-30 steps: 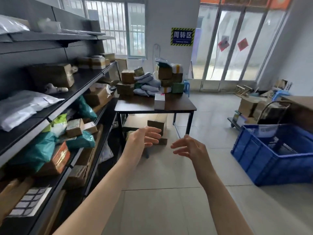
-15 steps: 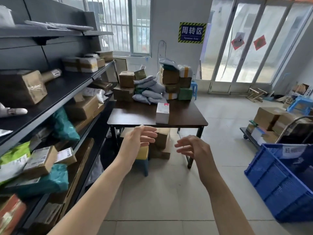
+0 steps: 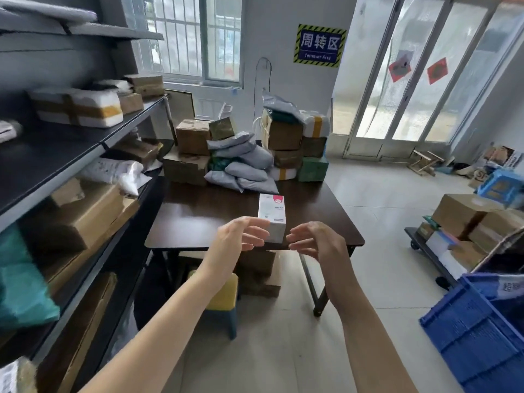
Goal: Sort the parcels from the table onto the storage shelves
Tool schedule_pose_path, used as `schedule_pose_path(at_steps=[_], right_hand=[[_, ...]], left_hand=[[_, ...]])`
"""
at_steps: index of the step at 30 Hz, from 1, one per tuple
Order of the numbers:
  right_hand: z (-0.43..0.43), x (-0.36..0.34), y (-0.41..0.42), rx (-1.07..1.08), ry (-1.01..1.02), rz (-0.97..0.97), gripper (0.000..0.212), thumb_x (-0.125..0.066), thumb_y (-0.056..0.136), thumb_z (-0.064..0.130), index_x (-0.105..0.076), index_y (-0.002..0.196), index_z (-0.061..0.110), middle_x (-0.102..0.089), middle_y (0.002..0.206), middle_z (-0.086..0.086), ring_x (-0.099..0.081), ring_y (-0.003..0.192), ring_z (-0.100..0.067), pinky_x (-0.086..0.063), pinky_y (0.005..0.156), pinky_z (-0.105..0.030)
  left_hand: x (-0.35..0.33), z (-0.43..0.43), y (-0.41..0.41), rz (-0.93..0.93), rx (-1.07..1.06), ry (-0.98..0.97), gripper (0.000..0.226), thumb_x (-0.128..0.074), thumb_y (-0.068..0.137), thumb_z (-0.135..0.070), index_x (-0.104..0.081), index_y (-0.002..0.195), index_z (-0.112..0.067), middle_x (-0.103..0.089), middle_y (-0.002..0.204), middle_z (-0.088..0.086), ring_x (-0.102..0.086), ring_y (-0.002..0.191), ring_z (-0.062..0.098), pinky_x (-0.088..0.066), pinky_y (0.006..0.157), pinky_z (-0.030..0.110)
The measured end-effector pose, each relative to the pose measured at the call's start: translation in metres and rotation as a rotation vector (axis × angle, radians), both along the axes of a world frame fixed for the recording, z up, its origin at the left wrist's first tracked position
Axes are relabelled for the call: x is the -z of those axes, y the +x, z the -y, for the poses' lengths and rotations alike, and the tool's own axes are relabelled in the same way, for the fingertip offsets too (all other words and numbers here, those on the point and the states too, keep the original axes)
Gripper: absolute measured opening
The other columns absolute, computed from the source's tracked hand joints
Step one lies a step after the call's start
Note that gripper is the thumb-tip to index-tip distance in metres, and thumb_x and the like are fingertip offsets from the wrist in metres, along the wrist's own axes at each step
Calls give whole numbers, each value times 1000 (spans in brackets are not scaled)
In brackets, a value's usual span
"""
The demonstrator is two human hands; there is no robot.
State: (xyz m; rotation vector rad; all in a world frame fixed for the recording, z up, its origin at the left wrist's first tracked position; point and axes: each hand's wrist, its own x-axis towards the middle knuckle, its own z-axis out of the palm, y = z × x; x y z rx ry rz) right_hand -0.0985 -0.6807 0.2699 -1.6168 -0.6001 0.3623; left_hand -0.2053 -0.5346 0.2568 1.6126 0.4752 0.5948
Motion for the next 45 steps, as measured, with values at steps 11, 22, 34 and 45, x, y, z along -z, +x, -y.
schedule_pose_path(at_steps=[11, 22, 34, 45], right_hand=[[-136, 40, 191, 38, -74, -4, 35, -39, 106, 19, -67, 86, 15, -76, 90, -3, -74, 82, -19, -59, 74, -23], [-274, 108, 404, -30, -147, -68, 22, -42, 105, 20, -63, 106, 14, -70, 104, 4, -68, 96, -12, -52, 82, -23], [-331, 270, 476, 27, -305, -325, 21, -48, 102, 16, -59, 107, 33, -65, 118, 10, -63, 115, -8, -51, 102, -32], [-340, 348, 458, -203, -217, -992, 71, -22, 97, 68, -59, 107, 8, -72, 96, -8, -65, 87, -21, -53, 71, -30]], left_hand=[[32, -136, 190, -27, -18, -29, 40, -29, 107, -18, -67, 102, -26, -71, 102, 3, -67, 85, 15, -53, 71, 15], [104, -264, 373, -175, -160, -125, 35, -30, 106, -23, -62, 119, -26, -71, 104, -5, -68, 96, 9, -52, 79, 20], [274, -319, 448, -503, -349, -305, 41, -33, 103, -20, -57, 136, -21, -53, 141, 0, -54, 123, 11, -43, 104, 29], [316, -312, 456, -343, -121, -927, 33, -37, 102, -23, -64, 85, -13, -70, 73, 2, -64, 66, 20, -53, 58, 27]])
